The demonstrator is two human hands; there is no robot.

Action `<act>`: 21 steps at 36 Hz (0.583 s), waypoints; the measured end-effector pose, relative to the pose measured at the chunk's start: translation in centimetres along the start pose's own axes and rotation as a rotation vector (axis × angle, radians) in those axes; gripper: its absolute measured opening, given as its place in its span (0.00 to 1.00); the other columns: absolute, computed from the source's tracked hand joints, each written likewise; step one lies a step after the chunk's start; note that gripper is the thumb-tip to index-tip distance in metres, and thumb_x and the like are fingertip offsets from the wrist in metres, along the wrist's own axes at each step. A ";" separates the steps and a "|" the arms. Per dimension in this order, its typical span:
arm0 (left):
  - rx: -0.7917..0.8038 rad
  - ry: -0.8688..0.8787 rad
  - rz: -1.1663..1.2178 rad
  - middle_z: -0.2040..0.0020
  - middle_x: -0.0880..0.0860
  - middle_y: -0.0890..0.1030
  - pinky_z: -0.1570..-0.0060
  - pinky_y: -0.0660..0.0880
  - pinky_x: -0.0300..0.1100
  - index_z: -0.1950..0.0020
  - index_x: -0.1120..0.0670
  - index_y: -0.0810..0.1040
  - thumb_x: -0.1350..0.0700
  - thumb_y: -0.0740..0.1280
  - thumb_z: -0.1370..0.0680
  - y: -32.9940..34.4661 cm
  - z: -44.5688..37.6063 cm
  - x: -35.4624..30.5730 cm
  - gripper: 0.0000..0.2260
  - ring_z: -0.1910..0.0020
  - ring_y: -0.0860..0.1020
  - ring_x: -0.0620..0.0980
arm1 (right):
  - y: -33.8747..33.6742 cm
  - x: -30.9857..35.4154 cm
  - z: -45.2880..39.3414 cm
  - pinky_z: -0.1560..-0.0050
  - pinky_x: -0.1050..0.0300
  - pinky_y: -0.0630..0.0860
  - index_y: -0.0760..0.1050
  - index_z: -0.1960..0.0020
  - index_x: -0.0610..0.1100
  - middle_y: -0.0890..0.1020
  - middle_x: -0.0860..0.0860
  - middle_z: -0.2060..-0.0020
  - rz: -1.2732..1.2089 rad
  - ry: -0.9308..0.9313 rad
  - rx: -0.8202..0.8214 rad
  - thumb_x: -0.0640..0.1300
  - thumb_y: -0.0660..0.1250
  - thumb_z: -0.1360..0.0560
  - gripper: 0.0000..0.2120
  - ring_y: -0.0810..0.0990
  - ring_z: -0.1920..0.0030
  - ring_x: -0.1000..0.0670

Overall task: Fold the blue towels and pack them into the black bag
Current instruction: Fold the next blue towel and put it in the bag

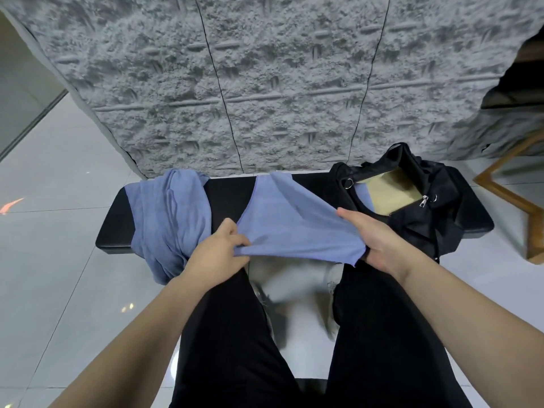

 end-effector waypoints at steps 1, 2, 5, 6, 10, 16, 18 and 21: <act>-0.033 -0.035 0.033 0.51 0.47 0.68 0.60 0.75 0.49 0.48 0.53 0.83 0.55 0.71 0.25 -0.3 -0.1 0.4 0.07 0.61 0.75 0.50 | 0.2 0.5 0.4 0.49 0.52 0.78 0.83 0.46 0.48 0.86 0.51 0.51 0.080 -0.042 0.003 0.55 0.76 0.30 0.16 0.85 0.52 0.49; -0.055 -0.070 0.063 0.51 0.47 0.69 0.59 0.74 0.48 0.49 0.55 0.83 0.57 0.70 0.24 -0.6 -0.1 0.7 0.06 0.60 0.76 0.51 | 0.4 0.9 0.8 0.51 0.54 0.78 0.84 0.48 0.51 0.86 0.53 0.52 0.186 -0.083 0.009 0.58 0.74 0.29 0.15 0.84 0.53 0.52; -0.089 -0.129 0.095 0.51 0.51 0.73 0.58 0.74 0.49 0.52 0.59 0.81 0.61 0.68 0.25 -1.4 -0.3 0.8 0.04 0.58 0.77 0.54 | 1.8 2.3 2.1 0.46 0.61 0.74 0.83 0.49 0.54 0.84 0.57 0.48 0.596 -0.273 0.094 0.61 0.74 0.32 0.16 0.80 0.47 0.59; -0.111 -0.130 0.087 0.52 0.51 0.73 0.60 0.74 0.49 0.54 0.59 0.80 0.61 0.67 0.25 -1.8 -0.4 0.7 0.03 0.59 0.76 0.54 | 2.6 2.6 2.7 0.43 0.64 0.73 0.82 0.47 0.56 0.82 0.60 0.46 0.755 -0.342 0.144 0.63 0.75 0.36 0.20 0.78 0.45 0.62; -0.190 -0.107 0.018 0.56 0.49 0.73 0.70 0.63 0.42 0.60 0.61 0.78 0.63 0.66 0.26 -2.8 -0.4 0.0 0.03 0.62 0.73 0.52 | 4.9 1.1 4.2 0.54 0.60 0.76 0.74 0.38 0.56 0.77 0.61 0.49 1.394 -0.383 0.318 0.65 0.77 0.38 0.32 0.78 0.53 0.57; -0.122 0.029 0.098 0.58 0.51 0.80 0.55 0.73 0.47 0.58 0.59 0.81 0.60 0.66 0.29 -2.6 -0.6 -1.2 0.05 0.53 0.75 0.54 | 3.8 1.4 2.6 0.63 0.52 0.69 0.67 0.58 0.45 0.72 0.49 0.63 1.761 -0.447 0.034 0.42 0.62 0.25 0.05 0.74 0.60 0.44; -0.120 0.028 0.138 0.59 0.53 0.80 0.46 0.73 0.46 0.57 0.60 0.80 0.65 0.67 0.26 -2.6 -0.4 -1.2 0.03 0.54 0.75 0.52 | 2.9 2.1 2.1 0.61 0.51 0.69 0.61 0.63 0.46 0.68 0.50 0.64 1.694 -0.483 -0.034 0.42 0.60 0.24 0.11 0.73 0.60 0.44; -0.164 0.009 0.163 0.68 0.52 0.70 0.54 0.71 0.43 0.64 0.54 0.67 0.69 0.64 0.25 -2.9 0.0 -1.4 0.14 0.66 0.67 0.48 | 2.7 3.3 2.4 0.58 0.49 0.70 0.64 0.61 0.43 0.66 0.48 0.60 1.654 -0.723 -0.111 0.40 0.61 0.26 0.07 0.68 0.60 0.44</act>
Point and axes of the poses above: each hand's wrist, its own z-axis away from the middle knuckle, its own y-axis out of the palm, x = y × z, the point moved 9 cm from there along -z, towards the middle knuckle
